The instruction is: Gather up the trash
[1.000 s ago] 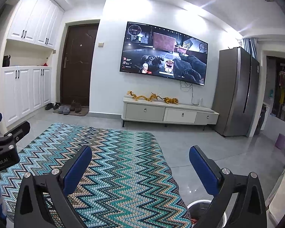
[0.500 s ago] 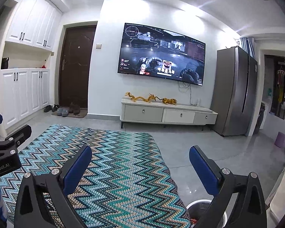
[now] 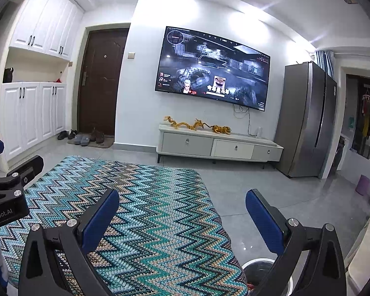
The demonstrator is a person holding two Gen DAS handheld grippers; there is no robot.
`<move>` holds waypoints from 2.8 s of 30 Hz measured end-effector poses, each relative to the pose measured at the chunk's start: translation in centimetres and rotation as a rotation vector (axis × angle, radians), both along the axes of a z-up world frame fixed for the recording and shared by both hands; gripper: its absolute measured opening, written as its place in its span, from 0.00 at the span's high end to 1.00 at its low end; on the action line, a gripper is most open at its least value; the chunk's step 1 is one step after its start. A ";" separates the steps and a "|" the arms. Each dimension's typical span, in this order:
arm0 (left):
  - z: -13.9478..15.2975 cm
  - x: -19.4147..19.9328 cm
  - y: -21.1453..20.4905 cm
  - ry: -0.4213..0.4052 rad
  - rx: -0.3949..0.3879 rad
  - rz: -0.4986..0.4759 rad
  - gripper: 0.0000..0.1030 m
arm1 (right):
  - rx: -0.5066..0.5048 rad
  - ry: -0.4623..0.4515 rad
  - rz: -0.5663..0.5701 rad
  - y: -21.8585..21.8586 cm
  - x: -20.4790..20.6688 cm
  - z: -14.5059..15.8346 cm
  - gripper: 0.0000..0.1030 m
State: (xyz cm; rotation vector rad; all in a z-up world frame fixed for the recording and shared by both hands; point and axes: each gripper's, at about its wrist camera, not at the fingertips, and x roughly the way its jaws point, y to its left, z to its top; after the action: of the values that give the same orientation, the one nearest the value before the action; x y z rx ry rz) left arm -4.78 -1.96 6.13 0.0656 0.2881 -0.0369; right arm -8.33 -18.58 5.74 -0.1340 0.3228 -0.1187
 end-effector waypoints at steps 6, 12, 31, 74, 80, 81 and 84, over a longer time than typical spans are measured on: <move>-0.7 0.5 -0.1 0.025 0.004 -0.003 0.00 | -0.005 0.026 -0.007 -0.3 0.5 -0.7 0.00; -1.4 0.9 -0.5 0.046 0.012 -0.014 0.00 | 0.000 0.045 -0.013 -0.6 0.9 -1.2 0.00; -2.8 1.5 -1.2 0.072 0.075 0.022 0.00 | 0.005 0.119 -0.017 -1.0 1.9 -3.6 0.00; -3.3 1.9 -1.9 0.092 0.045 -0.037 0.00 | 0.069 0.119 -0.088 -3.6 1.6 -4.3 0.00; -3.4 2.7 -2.1 0.107 0.026 -0.055 0.00 | 0.077 0.112 -0.114 -4.8 1.7 -3.8 0.00; -3.4 2.8 -2.1 0.110 0.022 -0.059 0.00 | 0.080 0.110 -0.118 -5.1 1.7 -3.8 0.00; -3.5 3.4 -2.2 0.125 0.006 -0.071 0.00 | 0.091 0.107 -0.136 -5.9 1.9 -3.6 0.00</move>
State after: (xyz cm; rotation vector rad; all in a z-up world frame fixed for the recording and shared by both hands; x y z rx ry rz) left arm -1.42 -4.15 2.64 0.0797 0.4104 -0.1110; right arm -6.42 -24.52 2.16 -0.0282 0.4437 -0.2313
